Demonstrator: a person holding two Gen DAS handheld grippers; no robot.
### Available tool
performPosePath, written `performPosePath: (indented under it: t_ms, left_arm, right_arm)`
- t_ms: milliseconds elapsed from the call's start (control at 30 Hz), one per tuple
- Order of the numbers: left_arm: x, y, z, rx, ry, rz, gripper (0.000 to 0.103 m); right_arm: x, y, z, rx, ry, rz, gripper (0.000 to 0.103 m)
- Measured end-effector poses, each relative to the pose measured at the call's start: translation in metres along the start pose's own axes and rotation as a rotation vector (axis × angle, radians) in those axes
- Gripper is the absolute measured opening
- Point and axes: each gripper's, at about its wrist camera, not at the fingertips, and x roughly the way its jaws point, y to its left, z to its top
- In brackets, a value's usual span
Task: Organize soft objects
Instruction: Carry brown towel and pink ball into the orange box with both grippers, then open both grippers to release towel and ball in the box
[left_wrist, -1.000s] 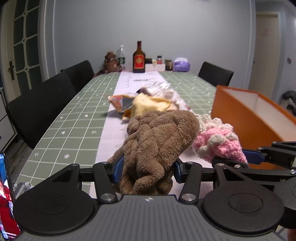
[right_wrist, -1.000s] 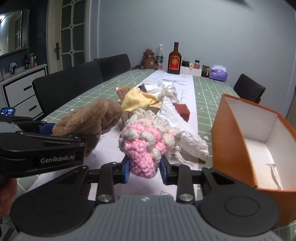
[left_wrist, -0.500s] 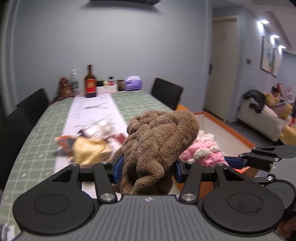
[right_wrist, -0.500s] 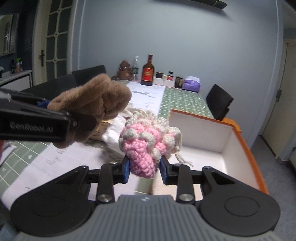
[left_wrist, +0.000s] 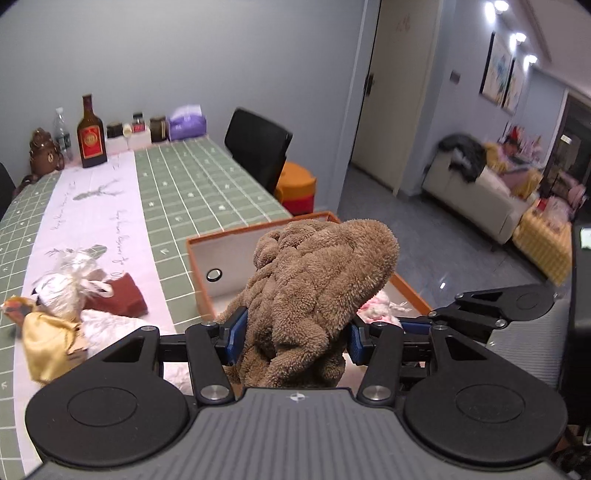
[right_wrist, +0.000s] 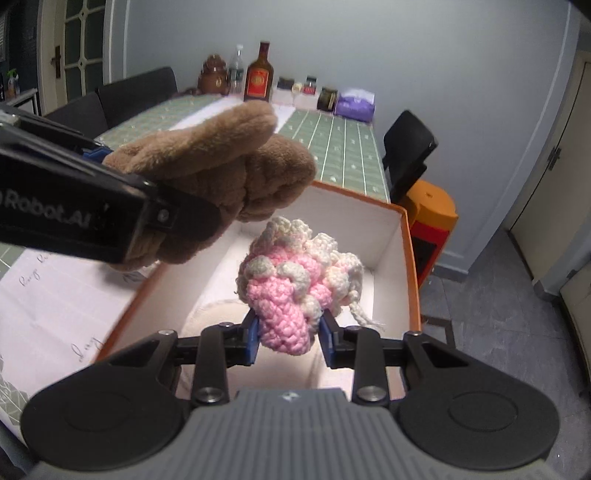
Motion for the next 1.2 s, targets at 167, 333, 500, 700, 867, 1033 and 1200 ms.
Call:
performPosePath:
  t_ms: [167, 333, 500, 700, 867, 1033, 1200]
  left_arm:
    - [0.052, -0.007, 0.015, 0.008, 0.146, 0.038, 0.059]
    - [0.095, -0.009, 0.023, 0.021, 0.275, 0.102, 0.060]
    - [0.126, -0.011, 0.026, 0.040, 0.382, 0.150, 0.060]
    - [0.149, -0.015, 0.025, 0.081, 0.463, 0.192, 0.060]
    - [0.156, -0.015, 0.026, 0.090, 0.489, 0.196, 0.062]
    - [0.155, -0.012, 0.027, 0.090, 0.496, 0.178, 0.068]
    - [0.146, -0.006, 0.030, 0.068, 0.466, 0.164, 0.069]
  right_arm:
    - [0.039, -0.026, 0.007, -0.043, 0.094, 0.044, 0.032]
    - [0.071, -0.034, 0.007, -0.108, 0.150, 0.090, 0.032]
    - [0.099, -0.040, 0.008, -0.134, 0.195, 0.123, 0.032]
    - [0.111, -0.044, 0.013, -0.159, 0.243, 0.168, 0.041]
    - [0.115, -0.041, 0.014, -0.183, 0.275, 0.162, 0.042]
    - [0.114, -0.036, 0.012, -0.190, 0.276, 0.166, 0.049]
    - [0.103, -0.029, 0.008, -0.206, 0.275, 0.153, 0.057]
